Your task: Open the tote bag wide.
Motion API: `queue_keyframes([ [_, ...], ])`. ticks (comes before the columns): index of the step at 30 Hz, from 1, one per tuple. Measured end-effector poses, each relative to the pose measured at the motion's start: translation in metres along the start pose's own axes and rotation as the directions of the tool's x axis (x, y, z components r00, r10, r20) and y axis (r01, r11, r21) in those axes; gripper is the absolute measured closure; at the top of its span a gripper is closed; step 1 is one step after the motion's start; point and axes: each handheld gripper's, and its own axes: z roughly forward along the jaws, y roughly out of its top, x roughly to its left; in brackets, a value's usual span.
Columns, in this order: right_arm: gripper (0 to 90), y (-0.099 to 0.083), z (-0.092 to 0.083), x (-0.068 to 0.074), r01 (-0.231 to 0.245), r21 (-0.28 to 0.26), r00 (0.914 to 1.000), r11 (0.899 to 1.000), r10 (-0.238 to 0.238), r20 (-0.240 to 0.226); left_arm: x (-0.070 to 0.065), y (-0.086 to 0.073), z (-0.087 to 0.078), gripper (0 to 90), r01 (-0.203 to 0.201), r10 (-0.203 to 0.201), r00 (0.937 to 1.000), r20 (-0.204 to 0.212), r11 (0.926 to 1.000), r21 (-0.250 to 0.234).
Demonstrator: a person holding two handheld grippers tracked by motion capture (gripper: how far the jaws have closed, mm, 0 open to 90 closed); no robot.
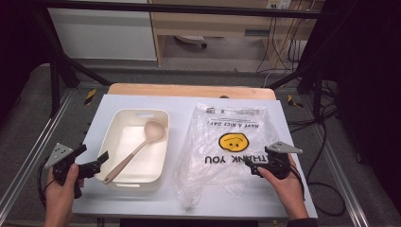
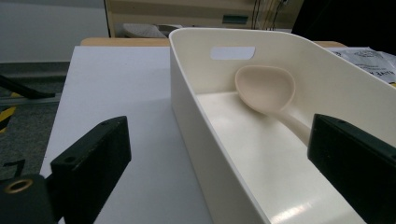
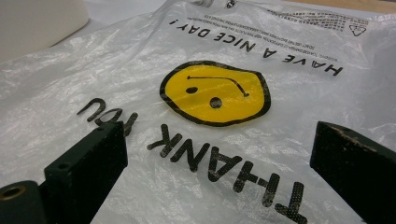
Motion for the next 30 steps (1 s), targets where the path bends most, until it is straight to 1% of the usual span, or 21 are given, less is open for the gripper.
queue_keyframes([
  [2,4.6,0.0,0.0,0.0,0.001,0.0,1.0,1.0,-0.001,0.0,0.0,0.0,0.0,5.8,0.0,0.0,1.0,-0.002,1.0,0.0],
  [4,4.9,0.0,0.0,0.001,0.01,0.002,0.9999,1.0,-0.01,-0.004,-0.001,0.0,0.001,5.8,-0.011,0.011,0.9999,-0.002,0.9999,0.007],
  [6,5.0,0.0,0.001,0.002,0.019,0.015,0.9997,1.0,-0.019,-0.014,-0.001,0.0,0.002,5.8,-0.014,0.014,0.9999,-0.002,0.9999,0.009],
  [11,5.0,0.001,0.004,0.009,0.042,0.032,0.9985,0.999,-0.041,-0.037,0.0,0.0,0.002,5.8,-0.015,0.015,0.9999,-0.008,0.9998,0.009],
  [13,4.7,0.001,0.005,0.014,0.051,0.042,0.9976,0.998,-0.049,-0.048,0.0,-0.001,0.002,5.8,-0.017,0.017,0.9999,-0.003,0.9998,0.014],
  [15,3.8,0.001,0.006,0.018,0.07,0.048,0.9962,0.996,-0.067,-0.056,0.0,-0.001,0.002,5.7,-0.028,0.028,0.9995,-0.014,0.9995,0.016],
  [16,3.8,0.001,0.006,0.021,0.074,0.054,0.9954,0.996,-0.07,-0.064,0.001,-0.001,0.002,5.7,-0.025,0.025,0.9996,-0.01,0.9995,0.019],
  [18,3.8,0.002,0.008,0.026,0.09,0.06,0.9932,0.994,-0.085,-0.08,0.002,-0.002,0.002,5.7,-0.023,0.024,0.9996,-0.014,0.9995,0.019],
  [19,3.8,0.002,0.009,0.029,0.088,0.064,0.9931,0.994,-0.083,-0.083,0.002,-0.002,0.002,5.7,-0.023,0.023,0.9996,-0.016,0.9996,0.017],
  [22,3.8,0.002,0.011,0.035,0.119,0.07,0.9885,0.99,-0.111,-0.102,0.001,-0.001,0.002,5.6,-0.022,0.022,0.9994,-0.028,0.9996,0.015],
  [27,4.2,0.001,0.016,0.044,0.143,0.087,0.9823,0.986,-0.13,-0.134,0.001,0.0,0.001,5.6,-0.025,0.026,0.9993,-0.026,0.9997,0.006],
  [30,6.1,0.001,0.017,0.051,0.164,0.089,0.9795,0.982,-0.152,-0.132,0.001,0.0,0.001,5.5,-0.022,0.022,0.9995,-0.024,0.9998,0.0],
])
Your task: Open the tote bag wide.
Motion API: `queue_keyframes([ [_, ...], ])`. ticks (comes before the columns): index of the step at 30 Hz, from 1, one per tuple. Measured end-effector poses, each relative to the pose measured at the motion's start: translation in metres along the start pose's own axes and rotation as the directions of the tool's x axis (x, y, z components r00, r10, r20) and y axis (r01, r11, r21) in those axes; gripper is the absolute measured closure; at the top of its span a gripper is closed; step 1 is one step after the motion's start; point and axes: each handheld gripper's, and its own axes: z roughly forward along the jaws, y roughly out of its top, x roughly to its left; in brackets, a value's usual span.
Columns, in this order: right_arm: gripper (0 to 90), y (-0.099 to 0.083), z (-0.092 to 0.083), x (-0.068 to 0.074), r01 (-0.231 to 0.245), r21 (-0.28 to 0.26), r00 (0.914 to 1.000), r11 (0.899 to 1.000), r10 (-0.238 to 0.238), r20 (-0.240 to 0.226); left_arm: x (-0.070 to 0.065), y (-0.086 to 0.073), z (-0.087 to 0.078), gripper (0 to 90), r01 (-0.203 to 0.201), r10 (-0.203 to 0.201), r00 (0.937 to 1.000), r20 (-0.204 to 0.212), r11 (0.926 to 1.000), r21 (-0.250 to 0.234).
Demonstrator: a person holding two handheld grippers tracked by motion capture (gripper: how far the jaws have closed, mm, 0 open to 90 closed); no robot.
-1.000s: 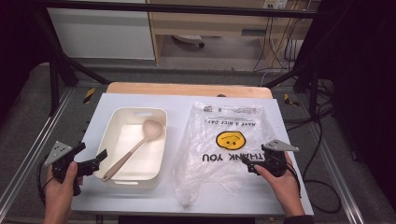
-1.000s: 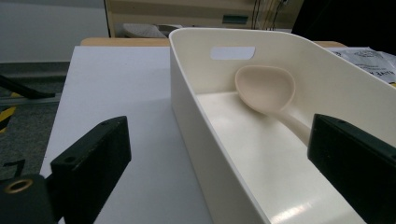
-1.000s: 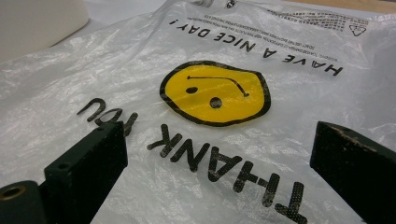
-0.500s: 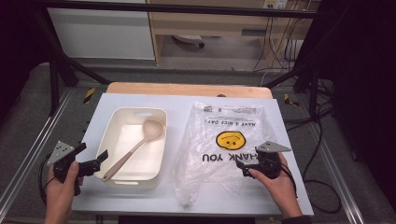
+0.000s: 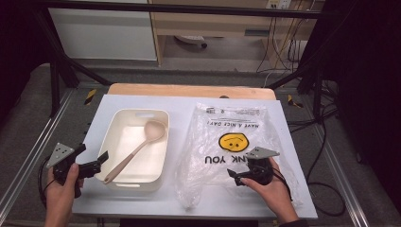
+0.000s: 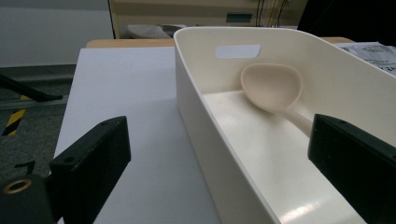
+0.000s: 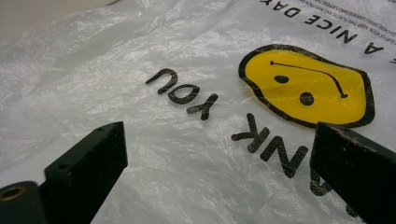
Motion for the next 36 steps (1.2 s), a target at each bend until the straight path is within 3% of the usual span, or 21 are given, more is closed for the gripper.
queue_keyframes([
  [17,6.2,0.005,0.016,0.038,0.073,0.032,0.9914,0.997,-0.069,-0.111,0.0,0.001,-0.001,5.5,0.002,-0.002,0.9999,-0.016,1.0,-0.002],
  [22,8.1,0.007,0.018,0.046,0.077,0.033,0.9904,0.997,-0.072,-0.118,0.001,0.001,-0.001,5.6,0.003,-0.003,0.9998,-0.018,1.0,-0.003],
  [25,12.8,0.012,0.019,0.06,0.08,0.008,0.9856,0.997,-0.078,-0.149,0.001,0.001,-0.001,5.5,0.004,-0.004,0.9998,-0.02,1.0,-0.003],
  [36,13.5,0.026,0.021,0.106,0.079,-0.033,0.959,0.996,-0.085,-0.27,0.001,0.0,-0.001,5.6,0.003,-0.003,0.9998,-0.02,1.0,-0.002],
])
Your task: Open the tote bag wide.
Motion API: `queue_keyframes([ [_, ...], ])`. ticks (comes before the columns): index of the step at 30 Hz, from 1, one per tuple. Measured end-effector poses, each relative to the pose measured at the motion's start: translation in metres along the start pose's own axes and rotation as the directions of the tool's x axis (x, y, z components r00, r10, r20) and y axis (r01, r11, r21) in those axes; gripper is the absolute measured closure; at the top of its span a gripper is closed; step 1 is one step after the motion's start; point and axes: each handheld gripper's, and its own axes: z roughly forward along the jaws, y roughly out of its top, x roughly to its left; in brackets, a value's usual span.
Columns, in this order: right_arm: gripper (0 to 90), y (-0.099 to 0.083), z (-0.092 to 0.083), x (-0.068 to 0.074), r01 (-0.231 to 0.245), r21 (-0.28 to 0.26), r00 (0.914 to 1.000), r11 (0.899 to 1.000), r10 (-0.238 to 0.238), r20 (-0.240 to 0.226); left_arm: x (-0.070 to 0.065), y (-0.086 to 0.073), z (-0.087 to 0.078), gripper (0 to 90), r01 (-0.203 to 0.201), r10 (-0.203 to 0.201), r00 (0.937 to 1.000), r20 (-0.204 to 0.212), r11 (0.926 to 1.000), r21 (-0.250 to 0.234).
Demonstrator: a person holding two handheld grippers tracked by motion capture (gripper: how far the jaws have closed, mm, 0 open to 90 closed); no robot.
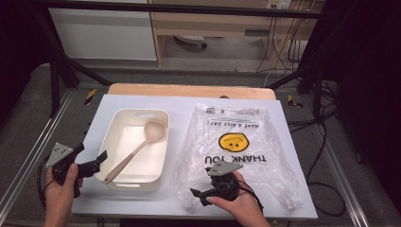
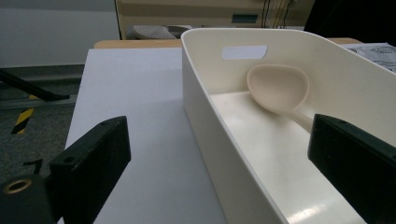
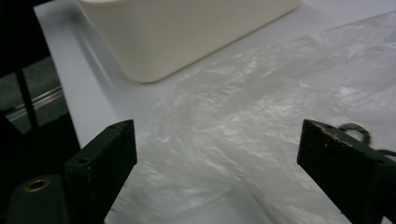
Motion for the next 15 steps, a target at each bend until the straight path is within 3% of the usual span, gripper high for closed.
queue_keyframes([
  [6,11.0,0.002,0.011,0.017,0.016,0.01,0.9994,1.0,-0.015,-0.031,0.0,0.0,0.0,5.6,-0.001,0.001,1.0,-0.003,1.0,0.001],
  [12,7.1,-0.002,0.024,0.029,0.048,0.056,0.9978,0.997,-0.045,-0.047,0.0,0.0,0.0,5.6,-0.001,0.001,1.0,-0.004,1.0,0.002],
  [15,6.5,-0.009,0.035,0.035,0.077,0.111,0.9963,0.991,-0.072,-0.047,0.0,0.0,0.0,5.6,0.0,0.0,1.0,-0.002,1.0,0.002],
])
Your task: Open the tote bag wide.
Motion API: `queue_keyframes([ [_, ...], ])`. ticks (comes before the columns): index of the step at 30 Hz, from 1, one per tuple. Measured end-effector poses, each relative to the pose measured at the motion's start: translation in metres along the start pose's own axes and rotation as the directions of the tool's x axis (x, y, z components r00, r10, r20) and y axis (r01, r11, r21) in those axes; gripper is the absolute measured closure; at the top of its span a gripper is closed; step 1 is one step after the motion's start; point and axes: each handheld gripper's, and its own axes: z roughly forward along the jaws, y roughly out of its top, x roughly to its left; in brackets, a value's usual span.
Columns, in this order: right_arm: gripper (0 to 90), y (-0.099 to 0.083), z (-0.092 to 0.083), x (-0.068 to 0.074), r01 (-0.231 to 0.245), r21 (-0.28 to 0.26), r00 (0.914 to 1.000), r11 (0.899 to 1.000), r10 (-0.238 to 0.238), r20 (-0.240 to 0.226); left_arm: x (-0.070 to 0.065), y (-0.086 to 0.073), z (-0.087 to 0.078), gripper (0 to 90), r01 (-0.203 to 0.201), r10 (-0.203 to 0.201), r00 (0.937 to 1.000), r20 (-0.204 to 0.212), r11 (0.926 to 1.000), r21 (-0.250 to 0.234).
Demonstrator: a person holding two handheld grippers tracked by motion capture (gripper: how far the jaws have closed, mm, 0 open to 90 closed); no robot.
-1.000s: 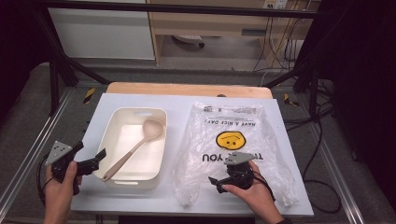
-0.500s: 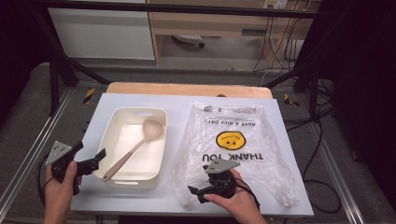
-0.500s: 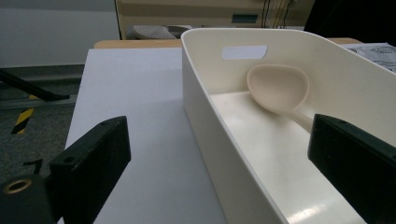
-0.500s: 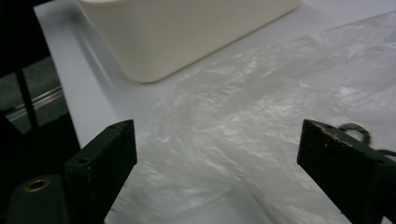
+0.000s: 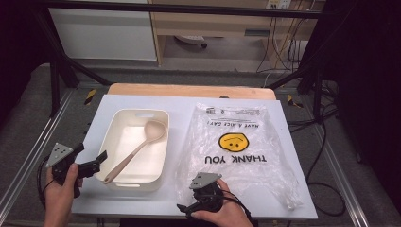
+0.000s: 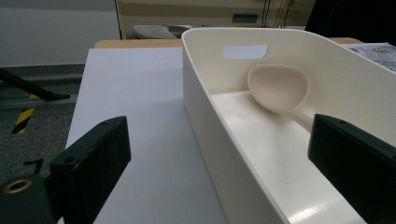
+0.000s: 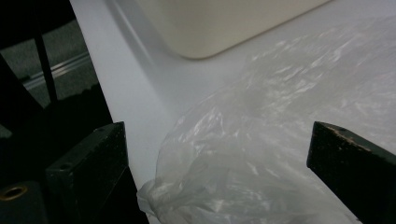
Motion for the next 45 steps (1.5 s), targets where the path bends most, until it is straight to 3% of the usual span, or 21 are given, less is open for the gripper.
queue_keyframes([
  [7,16.9,-0.006,0.009,0.001,0.024,0.073,0.9996,0.997,-0.023,-0.014,0.0,0.0,0.0,5.6,0.001,-0.001,1.0,-0.001,1.0,-0.002],
  [10,26.5,-0.008,0.011,0.001,0.036,0.098,0.9993,0.995,-0.037,0.002,0.0,0.0,0.0,5.6,0.001,-0.001,1.0,0.0,1.0,-0.002],
  [12,34.1,-0.008,0.011,-0.001,0.053,0.097,0.9984,0.994,-0.054,0.014,0.0,0.0,0.001,5.6,-0.001,0.001,1.0,0.0,1.0,-0.002],
  [16,54.8,-0.008,0.009,-0.007,0.04,0.088,0.9984,0.995,-0.044,0.037,0.0,0.0,0.001,5.6,-0.006,0.006,1.0,-0.002,1.0,0.001],
  [23,86.0,-0.007,0.009,-0.021,-0.002,0.071,0.9991,0.997,-0.001,0.043,0.0,0.0,0.001,5.6,-0.003,0.003,1.0,0.0,1.0,0.001],
  [38,88.3,0.004,0.01,-0.041,-0.082,0.011,0.9961,0.997,0.082,0.034,0.0,0.0,0.0,5.5,-0.002,0.002,1.0,0.0,1.0,-0.002],
  [45,88.3,0.011,0.014,-0.052,-0.132,-0.022,0.9907,0.991,0.133,0.03,0.001,0.0,0.001,5.5,-0.007,0.007,1.0,0.001,1.0,0.005],
])
